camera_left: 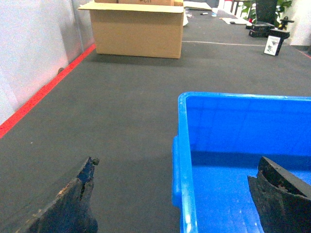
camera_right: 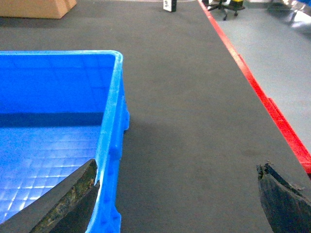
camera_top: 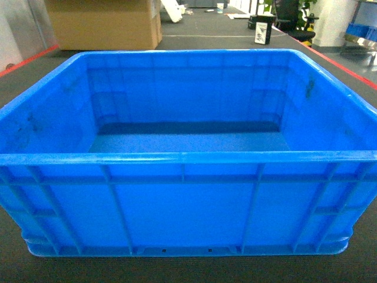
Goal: Place box next to blue box on left shelf
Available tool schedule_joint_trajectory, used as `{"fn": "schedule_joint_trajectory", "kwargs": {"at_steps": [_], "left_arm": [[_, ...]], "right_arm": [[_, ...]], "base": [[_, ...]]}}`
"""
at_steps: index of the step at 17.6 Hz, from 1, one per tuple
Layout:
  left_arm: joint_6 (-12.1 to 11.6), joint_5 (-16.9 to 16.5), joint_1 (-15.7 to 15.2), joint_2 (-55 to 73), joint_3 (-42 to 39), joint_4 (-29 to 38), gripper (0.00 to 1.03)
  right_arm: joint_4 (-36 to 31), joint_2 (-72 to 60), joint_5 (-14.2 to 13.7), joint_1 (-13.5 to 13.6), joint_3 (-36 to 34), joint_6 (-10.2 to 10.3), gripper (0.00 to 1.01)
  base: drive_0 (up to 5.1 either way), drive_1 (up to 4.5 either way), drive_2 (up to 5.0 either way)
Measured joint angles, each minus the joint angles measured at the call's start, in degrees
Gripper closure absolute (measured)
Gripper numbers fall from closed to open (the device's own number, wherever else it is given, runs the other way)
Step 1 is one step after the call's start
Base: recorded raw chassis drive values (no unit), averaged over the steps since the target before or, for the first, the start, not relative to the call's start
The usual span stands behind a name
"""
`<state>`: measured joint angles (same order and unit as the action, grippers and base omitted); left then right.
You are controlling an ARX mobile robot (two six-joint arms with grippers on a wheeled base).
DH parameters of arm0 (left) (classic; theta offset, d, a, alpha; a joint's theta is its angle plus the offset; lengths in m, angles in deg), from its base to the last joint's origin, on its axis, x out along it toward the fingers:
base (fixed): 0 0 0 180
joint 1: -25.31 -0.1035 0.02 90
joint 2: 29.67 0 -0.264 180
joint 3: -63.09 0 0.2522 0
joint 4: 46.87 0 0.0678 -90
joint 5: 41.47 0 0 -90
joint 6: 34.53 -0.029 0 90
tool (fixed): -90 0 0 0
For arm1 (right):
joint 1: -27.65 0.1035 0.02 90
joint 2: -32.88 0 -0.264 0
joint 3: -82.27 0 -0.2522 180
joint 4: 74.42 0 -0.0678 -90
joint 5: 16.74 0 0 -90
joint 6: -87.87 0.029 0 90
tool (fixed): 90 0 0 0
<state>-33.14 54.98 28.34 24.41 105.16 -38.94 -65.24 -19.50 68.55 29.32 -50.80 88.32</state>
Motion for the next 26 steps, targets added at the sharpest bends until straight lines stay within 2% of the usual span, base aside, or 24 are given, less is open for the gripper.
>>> {"fn": "schedule_joint_trajectory", "kwargs": {"at_steps": [2, 3, 7, 11, 15, 17, 26], "left_arm": [[-0.37, 1.53, 2.16, 9.97, 6.73, -1.70, 0.05], [-0.26, 2.21, 3.23, 15.21, 10.23, -4.52, 0.05], [-0.26, 1.40, 4.13, 24.55, 12.76, -7.96, 0.05], [0.37, 1.03, 4.39, 28.48, 15.21, -10.10, 0.05], [1.29, 0.98, 4.44, 30.97, 17.00, -13.00, 0.05], [1.46, 1.18, 4.42, 31.89, 17.46, -13.77, 0.05], [2.67, 0.33, 3.74, 34.07, 18.38, -15.63, 0.05]], "right_arm": [[0.61, -11.26, 1.38, 1.29, 8.96, 0.63, 0.03], [0.72, -17.79, 1.42, 2.78, 13.94, 1.42, 0.03], [1.70, -32.04, 1.92, 5.38, 20.11, 4.44, 0.03], [3.54, -37.24, 1.92, 6.64, 22.23, 6.47, 0.03], [5.03, -39.12, 3.06, 7.04, 22.95, 9.01, 0.03], [5.49, -39.95, 3.08, 7.04, 22.97, 9.60, 0.03], [6.51, -42.05, 2.40, 7.78, 22.97, 8.96, 0.04]], "base": [[0.0, 0.00, 0.0], [0.0, 0.00, 0.0], [0.0, 0.00, 0.0], [0.0, 0.00, 0.0], [0.0, 0.00, 0.0], [0.0, 0.00, 0.0], [0.0, 0.00, 0.0]]}}
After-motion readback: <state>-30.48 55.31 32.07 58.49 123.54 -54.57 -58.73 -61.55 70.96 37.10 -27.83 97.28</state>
